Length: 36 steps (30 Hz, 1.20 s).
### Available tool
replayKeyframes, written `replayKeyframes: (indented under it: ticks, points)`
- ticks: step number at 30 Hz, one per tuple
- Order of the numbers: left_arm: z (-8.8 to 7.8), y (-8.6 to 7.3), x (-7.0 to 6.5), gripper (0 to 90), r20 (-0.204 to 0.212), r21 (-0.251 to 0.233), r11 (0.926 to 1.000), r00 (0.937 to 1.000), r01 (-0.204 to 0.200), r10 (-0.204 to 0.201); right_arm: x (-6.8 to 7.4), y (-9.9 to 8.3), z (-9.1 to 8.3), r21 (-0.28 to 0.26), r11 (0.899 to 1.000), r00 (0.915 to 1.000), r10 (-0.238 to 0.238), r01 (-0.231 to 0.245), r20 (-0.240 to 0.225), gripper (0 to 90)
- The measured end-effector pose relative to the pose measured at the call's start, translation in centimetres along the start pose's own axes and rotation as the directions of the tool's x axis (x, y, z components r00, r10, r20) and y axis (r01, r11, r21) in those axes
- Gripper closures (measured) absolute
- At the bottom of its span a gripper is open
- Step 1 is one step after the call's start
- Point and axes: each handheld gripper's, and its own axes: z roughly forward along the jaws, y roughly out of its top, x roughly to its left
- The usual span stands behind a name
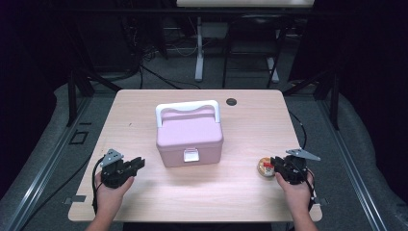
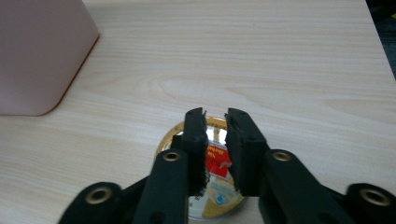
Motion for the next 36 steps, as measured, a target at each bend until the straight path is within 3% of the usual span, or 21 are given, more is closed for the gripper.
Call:
replayKeyframes:
  ticks: [3, 5, 8, 13, 14, 20, 24, 28, 32, 36]
  points:
    - [0.2, 0.4, 0.0, 88.7, -0.005, 0.012, 0.9999, 1.0, -0.003, 0.003, 0.2, 0.3, 0.1, -0.001, 1.0, 0.9999, 0.008, -0.008, -0.016, 84.3]
    - [1.0, 0.9, 0.0, 89.6, -0.014, 0.02, 0.9998, 0.9999, -0.009, 0.01, 0.6, 0.7, 0.6, 0.003, 1.0, 0.9992, 0.015, -0.015, -0.036, 88.3]
    - [2.5, 1.4, 0.1, 89.9, -0.008, 0.029, 0.9995, 0.9999, 0.008, -0.008, 2.1, 1.4, 1.9, 0.01, 1.0, 0.9963, -0.017, 0.017, -0.084, 89.8]
    - [3.8, 1.8, -0.2, 90.0, -0.009, 0.038, 0.9993, 1.0, -0.001, 0.001, 3.6, 1.8, 3.1, 0.013, 0.998, 0.9923, -0.058, 0.06, -0.109, 90.0]
    - [4.1, 2.0, -0.3, 90.0, 0.0, 0.037, 0.9993, 1.0, 0.001, -0.001, 4.2, 2.0, 3.6, 0.008, 0.998, 0.9883, -0.064, 0.065, -0.138, 90.0]
    - [4.8, 2.6, -0.7, 90.0, 0.038, 0.022, 0.9998, 0.9993, 0.002, -0.003, 5.9, 2.6, 4.6, 0.002, 0.994, 0.9817, -0.107, 0.108, -0.158, 90.0]
    - [5.3, 2.6, -0.9, 90.0, 0.045, 0.025, 0.9997, 0.999, 0.006, -0.007, 7.4, 3.1, 5.6, -0.007, 0.989, 0.9709, -0.143, 0.145, -0.192, 90.0]
    - [5.4, 2.5, -1.3, 90.0, 0.042, 0.01, 0.9999, 0.9991, -0.007, 0.006, 8.7, 3.1, 6.3, -0.037, 0.978, 0.9529, -0.208, 0.205, -0.221, 90.0]
    - [5.5, 2.3, -1.2, 90.0, 0.065, 0.007, 1.0, 0.9979, 0.006, -0.006, 9.7, 3.2, 7.3, -0.024, 0.977, 0.947, -0.211, 0.211, -0.243, 90.0]
    - [5.5, 2.2, -1.2, 90.0, 0.062, 0.008, 0.9999, 0.998, 0.011, -0.012, 10.8, 3.5, 8.2, -0.032, 0.974, 0.94, -0.225, 0.224, -0.257, 89.5]
